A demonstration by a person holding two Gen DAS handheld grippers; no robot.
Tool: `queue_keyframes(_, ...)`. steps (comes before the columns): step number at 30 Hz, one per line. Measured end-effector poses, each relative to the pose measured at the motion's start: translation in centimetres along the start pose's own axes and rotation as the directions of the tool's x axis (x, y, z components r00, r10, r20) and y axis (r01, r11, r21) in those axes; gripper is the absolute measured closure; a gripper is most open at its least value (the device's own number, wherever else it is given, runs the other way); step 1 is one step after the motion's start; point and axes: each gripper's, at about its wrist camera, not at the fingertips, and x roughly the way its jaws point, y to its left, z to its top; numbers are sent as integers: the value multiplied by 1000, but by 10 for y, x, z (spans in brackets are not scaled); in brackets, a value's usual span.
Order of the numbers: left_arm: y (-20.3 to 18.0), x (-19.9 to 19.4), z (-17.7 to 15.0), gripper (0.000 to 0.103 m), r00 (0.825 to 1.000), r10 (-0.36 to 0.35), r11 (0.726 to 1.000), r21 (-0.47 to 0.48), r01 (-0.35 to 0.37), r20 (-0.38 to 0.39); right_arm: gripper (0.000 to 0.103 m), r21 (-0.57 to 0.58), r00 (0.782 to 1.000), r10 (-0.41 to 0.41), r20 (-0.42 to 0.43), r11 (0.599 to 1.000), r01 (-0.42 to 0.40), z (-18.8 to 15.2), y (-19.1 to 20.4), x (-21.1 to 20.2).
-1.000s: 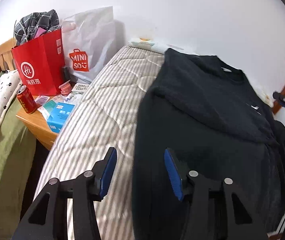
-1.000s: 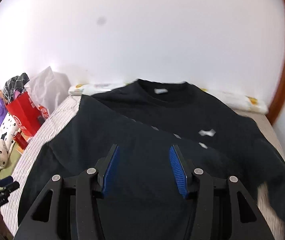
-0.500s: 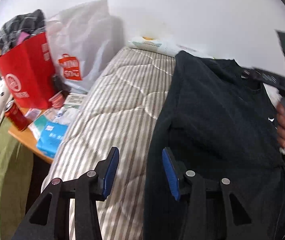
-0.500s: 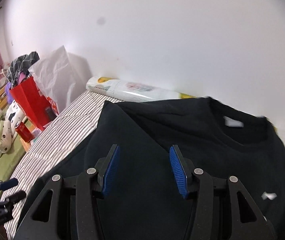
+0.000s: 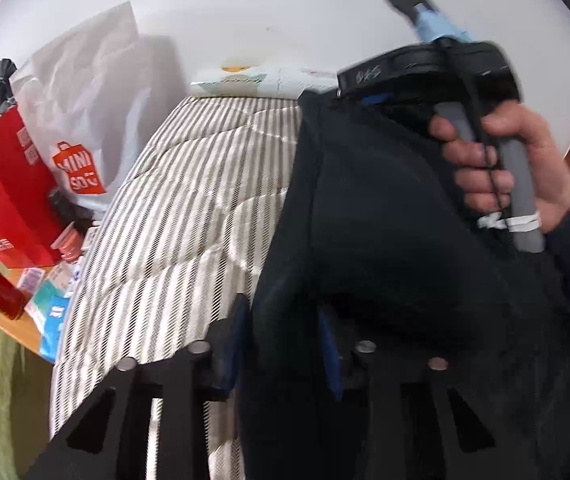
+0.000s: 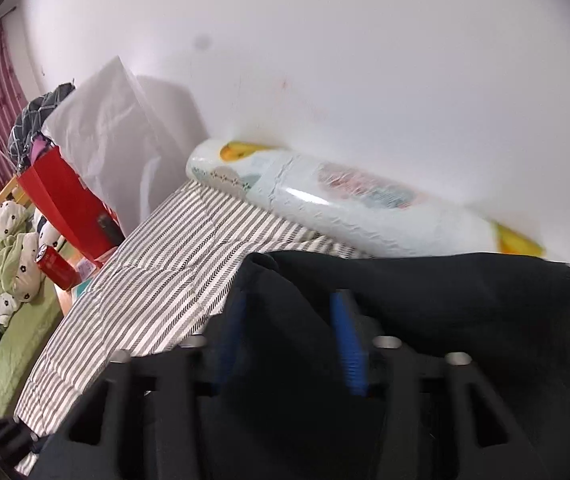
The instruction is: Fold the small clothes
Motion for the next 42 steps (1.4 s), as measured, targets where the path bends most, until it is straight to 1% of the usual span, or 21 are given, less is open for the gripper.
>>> queue_keyframes(1,1,-1,0,96,1000,-21,1000,-5,21,6,98,-1,1000,7,-7,1000,-7,0,0,3)
queue_keyframes(3,8,-5,1,96,999,-40,999,-35,41,24,100,-3,1000,-4,12,1000,4,4,-5,8)
queue_keyframes(6,15,-5,0,96,998,-65,995,-69,66,19,100,41,999,-6,31,999,5,9,-20,11)
queue_keyframes(7,17,-4,-1,96,998,-69,995,-78,70,15,103,61,1000,3,31,998,-5,10,-24,15)
queue_keyframes(10,16,-1,-2,96,998,-64,995,-74,64,5,103,63,997,-82,3,995,82,10,-29,34)
queue_keyframes(12,14,-1,-2,96,999,-52,996,-71,52,1,103,74,998,-63,-1,995,63,8,-30,37)
queue_keyframes(17,9,-2,-2,91,1000,-12,998,-60,11,-12,103,87,998,-57,23,995,55,0,-39,-1)
queue_keyframes(19,10,-5,-5,86,999,-12,997,-81,10,-33,100,90,998,-64,18,994,62,-9,-47,-21)
queue_keyframes(20,9,-7,-6,84,999,-15,996,-87,12,-42,98,103,997,-72,18,992,70,-19,-55,-38)
queue_keyframes(21,10,-11,-9,80,998,-21,995,-94,16,-51,89,110,997,-82,14,991,80,-26,-62,-47)
queue_keyframes(22,10,-15,-11,75,998,-24,995,-96,18,-55,76,117,994,-107,6,987,106,-40,-72,-65)
queue_keyframes(23,10,-18,-14,72,998,-24,995,-97,18,-57,69,121,992,-130,7,984,128,-52,-77,-80)
queue_keyframes(25,10,-28,-22,56,998,-30,995,-101,25,-57,47,138,977,-213,22,968,208,-87,-99,-118)
queue_keyframes(27,10,-38,-30,44,998,-40,994,-103,34,-50,39,159,958,-285,15,947,280,-117,-118,-146)
queue_keyframes(30,5,-50,-41,44,997,-52,995,-83,48,-51,37,224,914,-404,-41,888,402,-177,-160,-190)
queue_keyframes(32,0,-57,-50,44,998,-48,996,-72,45,-46,37,269,891,-446,-88,850,453,-210,-185,-210)
queue_keyframes(35,-4,-63,-60,44,997,-56,996,-76,52,-45,37,316,856,-489,-168,796,517,-252,-212,-221)
queue_keyframes(36,-5,-63,-63,44,997,-60,995,-78,56,-47,37,337,860,-479,-178,791,510,-263,-216,-221)
queue_keyframes(38,-7,-64,-68,43,997,-56,996,-74,53,-48,37,376,893,-421,-156,811,448,-275,-221,-221)
queue_keyframes(41,-9,-64,-74,43,998,-28,997,-72,24,-56,40,363,890,-440,-123,814,453,-277,-216,-220)
queue_keyframes(42,-9,-65,-76,43,998,-22,997,-78,18,-53,58,351,891,-440,-110,822,449,-271,-212,-215)
